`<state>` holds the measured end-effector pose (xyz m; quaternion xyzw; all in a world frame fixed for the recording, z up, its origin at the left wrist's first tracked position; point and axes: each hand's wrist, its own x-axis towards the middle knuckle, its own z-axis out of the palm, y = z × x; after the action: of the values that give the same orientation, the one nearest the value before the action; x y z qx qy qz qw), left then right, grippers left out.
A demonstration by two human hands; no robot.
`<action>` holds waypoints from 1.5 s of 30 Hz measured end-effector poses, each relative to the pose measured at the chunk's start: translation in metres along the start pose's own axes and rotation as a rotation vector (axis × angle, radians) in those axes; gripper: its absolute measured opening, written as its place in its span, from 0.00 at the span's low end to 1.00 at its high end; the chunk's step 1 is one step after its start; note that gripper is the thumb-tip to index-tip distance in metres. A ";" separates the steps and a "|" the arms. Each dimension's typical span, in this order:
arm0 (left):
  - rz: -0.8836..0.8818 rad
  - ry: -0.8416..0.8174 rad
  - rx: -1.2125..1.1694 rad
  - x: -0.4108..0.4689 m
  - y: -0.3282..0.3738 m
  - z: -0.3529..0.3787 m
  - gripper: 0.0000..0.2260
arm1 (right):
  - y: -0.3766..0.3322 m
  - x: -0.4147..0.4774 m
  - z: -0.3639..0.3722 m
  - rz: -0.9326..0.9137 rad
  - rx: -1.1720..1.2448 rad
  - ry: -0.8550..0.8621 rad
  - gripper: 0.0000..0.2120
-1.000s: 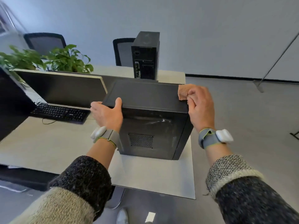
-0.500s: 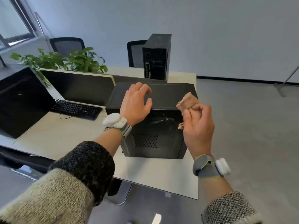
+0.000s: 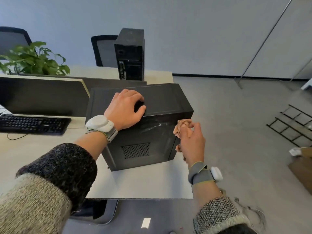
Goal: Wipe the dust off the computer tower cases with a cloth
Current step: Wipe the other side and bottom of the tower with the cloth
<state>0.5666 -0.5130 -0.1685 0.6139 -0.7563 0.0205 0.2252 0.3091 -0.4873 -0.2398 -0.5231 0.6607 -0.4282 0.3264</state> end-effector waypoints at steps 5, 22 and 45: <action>-0.022 0.003 -0.042 0.004 -0.003 0.002 0.19 | -0.034 -0.001 0.006 -0.090 0.094 0.096 0.11; -0.121 -0.072 -0.009 0.005 0.003 0.002 0.27 | 0.011 0.009 0.009 0.030 0.104 -0.003 0.14; -0.163 -0.044 -0.015 0.005 0.008 0.000 0.23 | -0.007 0.025 -0.006 -0.227 -0.080 -0.058 0.19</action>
<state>0.5580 -0.5155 -0.1647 0.6720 -0.7087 -0.0172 0.2142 0.3009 -0.5105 -0.2307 -0.6192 0.6041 -0.4203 0.2739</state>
